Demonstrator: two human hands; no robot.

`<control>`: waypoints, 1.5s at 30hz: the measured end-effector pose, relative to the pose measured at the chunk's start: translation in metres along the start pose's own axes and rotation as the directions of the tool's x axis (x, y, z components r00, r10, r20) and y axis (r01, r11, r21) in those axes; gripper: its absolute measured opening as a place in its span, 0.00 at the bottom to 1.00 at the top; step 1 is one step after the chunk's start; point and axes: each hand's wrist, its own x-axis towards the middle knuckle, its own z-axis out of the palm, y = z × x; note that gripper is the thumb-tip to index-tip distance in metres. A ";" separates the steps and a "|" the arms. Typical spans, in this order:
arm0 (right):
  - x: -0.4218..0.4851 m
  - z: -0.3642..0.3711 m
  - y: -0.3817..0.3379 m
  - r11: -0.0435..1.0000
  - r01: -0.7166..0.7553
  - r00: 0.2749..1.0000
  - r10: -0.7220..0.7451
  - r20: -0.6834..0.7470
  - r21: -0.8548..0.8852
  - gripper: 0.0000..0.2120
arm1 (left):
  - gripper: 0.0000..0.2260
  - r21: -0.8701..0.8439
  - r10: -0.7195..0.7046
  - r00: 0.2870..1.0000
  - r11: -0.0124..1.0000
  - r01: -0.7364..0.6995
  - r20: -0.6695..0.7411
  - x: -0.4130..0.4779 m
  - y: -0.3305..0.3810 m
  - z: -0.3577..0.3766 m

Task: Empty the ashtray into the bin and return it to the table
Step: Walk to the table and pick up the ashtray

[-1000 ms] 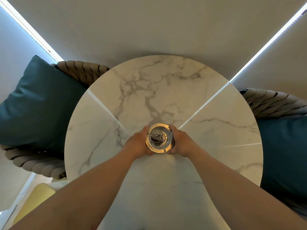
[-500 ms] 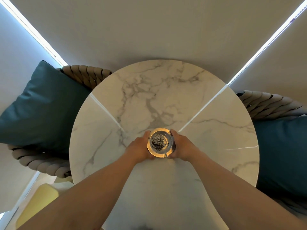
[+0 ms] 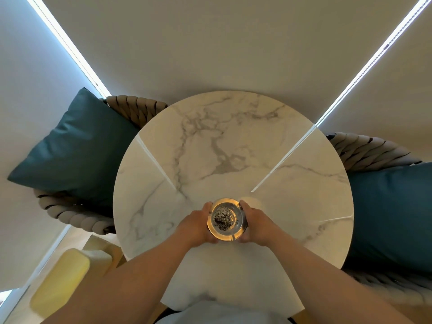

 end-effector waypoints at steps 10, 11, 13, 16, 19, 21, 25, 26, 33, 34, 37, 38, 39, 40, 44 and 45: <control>-0.046 0.045 0.003 0.997 0.030 0.999 -0.032 -0.027 -0.072 0.48 | 0.40 0.106 0.126 0.991 0.987 -0.119 -0.054 -0.049 -0.020 0.035; -0.049 0.048 0.004 0.996 0.033 0.999 -0.035 -0.033 -0.080 0.47 | 0.40 0.103 0.131 0.990 0.987 -0.125 -0.052 -0.053 -0.022 0.036; -0.055 0.053 0.005 0.995 0.038 0.998 -0.042 -0.038 -0.092 0.49 | 0.41 0.101 0.143 0.988 0.985 -0.138 -0.052 -0.058 -0.025 0.038; -0.063 0.062 0.004 0.994 0.043 0.999 -0.046 -0.029 -0.096 0.52 | 0.40 0.089 0.153 0.987 0.985 -0.149 -0.040 -0.067 -0.029 0.042; -0.070 0.068 0.003 0.995 0.025 0.999 -0.028 -0.023 -0.093 0.54 | 0.39 0.068 0.161 0.987 0.985 -0.158 -0.028 -0.074 -0.034 0.043; -0.073 0.071 0.001 0.996 0.011 1.000 -0.013 -0.021 -0.093 0.55 | 0.40 0.056 0.166 0.986 0.985 -0.165 -0.024 -0.077 -0.037 0.043; -0.074 0.077 -0.004 0.996 0.003 1.000 -0.005 -0.021 -0.094 0.57 | 0.42 0.059 0.173 0.985 0.983 -0.172 -0.017 -0.080 -0.042 0.041; -0.074 0.078 -0.006 0.996 0.005 1.000 -0.007 -0.023 -0.094 0.56 | 0.42 0.065 0.176 0.984 0.983 -0.175 -0.016 -0.081 -0.043 0.040; -0.075 0.077 -0.007 0.994 0.022 0.999 -0.024 -0.022 -0.109 0.54 | 0.40 0.069 0.171 0.985 0.983 -0.169 -0.024 -0.082 -0.044 0.042; -0.075 0.076 -0.006 0.993 0.025 0.999 -0.028 -0.021 -0.115 0.54 | 0.40 0.063 0.169 0.985 0.984 -0.167 -0.027 -0.082 -0.044 0.043; -0.073 0.073 -0.005 0.991 0.040 0.999 -0.042 -0.011 -0.126 0.54 | 0.41 0.043 0.156 0.987 0.987 -0.154 -0.037 -0.083 -0.042 0.046; -0.072 0.072 -0.006 0.990 0.049 0.999 -0.050 -0.004 -0.132 0.54 | 0.41 0.038 0.148 0.988 0.988 -0.146 -0.044 -0.084 -0.043 0.047; -0.070 0.071 -0.006 0.989 0.057 0.998 -0.057 0.007 -0.138 0.54 | 0.42 0.031 0.138 0.989 0.990 -0.136 -0.053 -0.085 -0.044 0.048; -0.068 0.070 -0.008 0.987 0.070 0.998 -0.067 0.020 -0.145 0.55 | 0.42 0.019 0.124 0.990 0.992 -0.123 -0.065 -0.086 -0.046 0.049; -0.058 0.068 -0.019 0.969 0.165 0.985 -0.152 0.087 -0.181 0.58 | 0.44 -0.048 0.037 0.991 0.998 -0.044 -0.132 -0.101 -0.055 0.054; -0.055 0.069 -0.023 0.961 0.199 0.977 -0.181 0.111 -0.192 0.57 | 0.45 -0.069 0.011 0.988 0.997 -0.021 -0.152 -0.106 -0.060 0.056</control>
